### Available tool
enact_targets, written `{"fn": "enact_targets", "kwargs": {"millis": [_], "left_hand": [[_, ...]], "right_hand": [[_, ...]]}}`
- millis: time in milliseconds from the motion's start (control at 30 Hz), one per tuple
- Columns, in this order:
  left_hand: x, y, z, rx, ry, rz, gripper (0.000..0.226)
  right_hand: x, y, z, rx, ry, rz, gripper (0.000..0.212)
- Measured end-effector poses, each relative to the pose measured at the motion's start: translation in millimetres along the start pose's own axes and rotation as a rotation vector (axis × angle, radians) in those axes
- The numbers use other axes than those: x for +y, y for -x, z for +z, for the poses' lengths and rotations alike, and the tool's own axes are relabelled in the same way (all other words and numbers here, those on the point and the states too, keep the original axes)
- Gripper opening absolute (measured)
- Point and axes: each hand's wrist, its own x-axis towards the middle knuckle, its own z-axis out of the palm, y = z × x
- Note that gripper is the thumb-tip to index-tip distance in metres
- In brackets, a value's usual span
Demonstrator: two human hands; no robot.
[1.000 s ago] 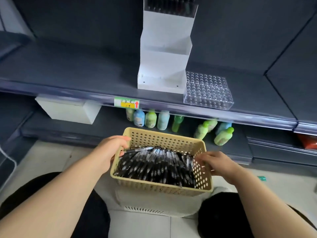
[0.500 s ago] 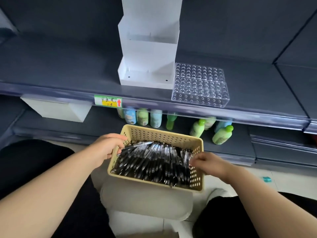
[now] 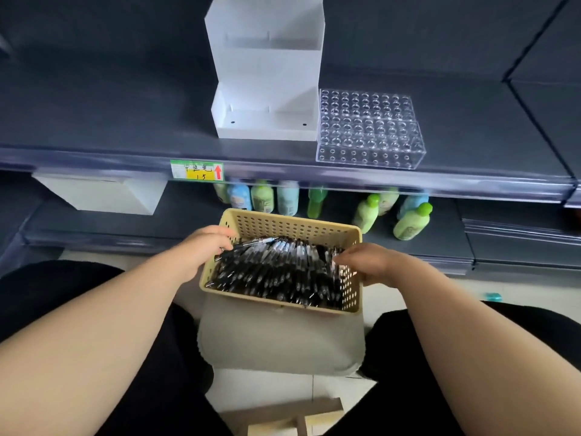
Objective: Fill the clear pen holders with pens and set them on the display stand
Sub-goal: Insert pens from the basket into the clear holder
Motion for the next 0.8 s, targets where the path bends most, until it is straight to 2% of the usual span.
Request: {"fn": "enact_targets", "kwargs": {"millis": [167,233,333,367,433,467,567,667,800], "left_hand": [[6,-12,1,-0.025,-0.135,0.004,0.028],[8,-17,2,-0.039,-0.238,0.022,0.023],[15,-19,4,-0.122,-0.64,0.065,0.008],[18,-20,4,-0.135,-0.805,0.066,0.013],[23,-22,1,-0.066,-1.064,0.095,0.033],[26,-23,0,-0.001,-1.135,0.145,0.035],[35,-29,7,0.133,-1.112,0.301,0.031],[35,-46,24,0.114,-1.137,0.307,0.029],[21,-63,39,0.001,-1.2,0.145,0.024]], "right_hand": [[-7,-7,0,0.067,0.049,-0.02,0.02],[-9,-8,0,0.104,0.107,-0.042,0.025],[-12,-9,-2,0.154,0.357,-0.062,0.033],[-15,-8,-2,0.178,0.461,-0.06,0.032],[-23,-6,-2,0.268,0.632,-0.075,0.033],[-27,-5,-2,0.335,0.7,-0.097,0.037],[-38,-8,5,0.464,0.764,-0.207,0.038],[-40,-17,13,0.322,0.653,-0.161,0.026],[-32,-29,24,0.161,0.654,-0.045,0.027]]}}
